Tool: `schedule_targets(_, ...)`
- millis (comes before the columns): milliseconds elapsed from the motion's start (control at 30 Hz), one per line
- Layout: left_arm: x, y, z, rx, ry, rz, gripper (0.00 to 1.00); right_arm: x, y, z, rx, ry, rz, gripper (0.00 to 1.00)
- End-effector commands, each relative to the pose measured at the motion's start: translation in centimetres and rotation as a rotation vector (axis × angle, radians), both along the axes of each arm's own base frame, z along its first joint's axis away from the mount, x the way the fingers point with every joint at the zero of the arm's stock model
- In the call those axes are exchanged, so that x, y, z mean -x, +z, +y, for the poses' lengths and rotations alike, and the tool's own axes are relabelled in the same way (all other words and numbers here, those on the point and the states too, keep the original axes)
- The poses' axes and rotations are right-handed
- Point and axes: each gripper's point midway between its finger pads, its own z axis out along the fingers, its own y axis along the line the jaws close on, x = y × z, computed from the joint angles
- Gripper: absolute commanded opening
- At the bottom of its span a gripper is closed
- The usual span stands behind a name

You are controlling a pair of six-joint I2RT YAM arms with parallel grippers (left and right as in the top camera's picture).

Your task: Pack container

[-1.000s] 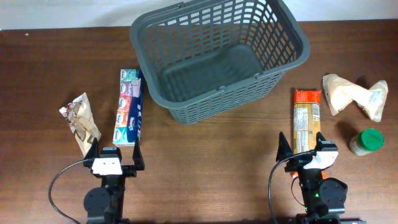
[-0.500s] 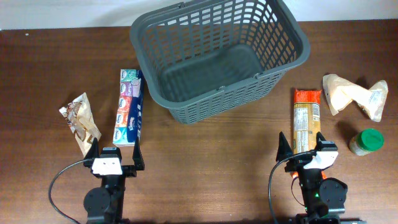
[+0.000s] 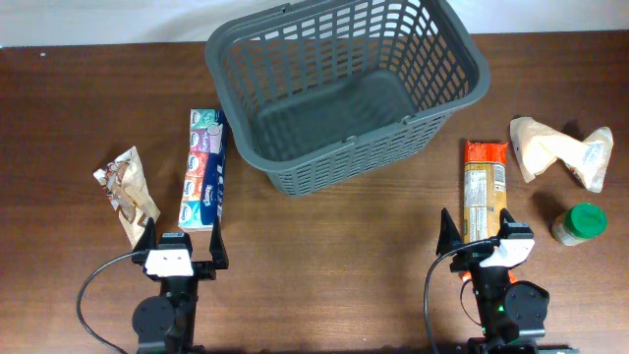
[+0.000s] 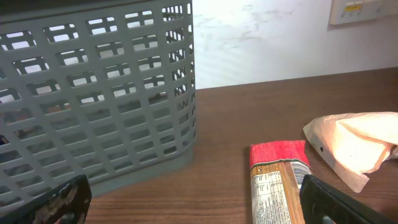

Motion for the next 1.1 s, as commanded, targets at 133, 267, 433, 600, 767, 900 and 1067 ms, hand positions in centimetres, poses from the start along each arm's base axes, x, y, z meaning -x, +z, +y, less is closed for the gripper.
schedule_targets(133,0.0,-0.2,0.1,0.007,0.003,-0.002,0.99,0.0,-0.2,-0.1,0.0,-0.007,0.003,0.99)
schedule_targets(267,0.0,-0.2,-0.1,0.008,-0.007,-0.003,0.99,0.0,-0.2,-0.1,-0.001,-0.007,0.002,0.99)
schedule_targets(433,0.5,0.5,-4.5,0.081,-0.262,-0.02,0.99,0.0,-0.2,0.0,-0.001,-0.006,0.002,0.99)
schedule_targets(600,3.2,0.6,-10.4,0.182,-0.634,0.018,0.99,0.1,-0.1,1.0,-0.06,0.049,0.001,0.99)
schedule_targets(767,7.2,0.6,-14.4,0.207,-0.964,0.057,0.99,0.3,-0.2,3.1,-0.28,0.156,0.035,0.99)
schedule_targets(900,8.5,0.9,-15.2,0.203,-1.057,0.051,0.99,1.1,-0.5,6.2,-0.323,0.339,0.088,0.99)
schedule_targets(1067,9.0,5.0,-15.3,0.205,-1.076,-0.07,0.99,3.9,-0.2,10.8,-0.349,0.646,0.147,0.99)
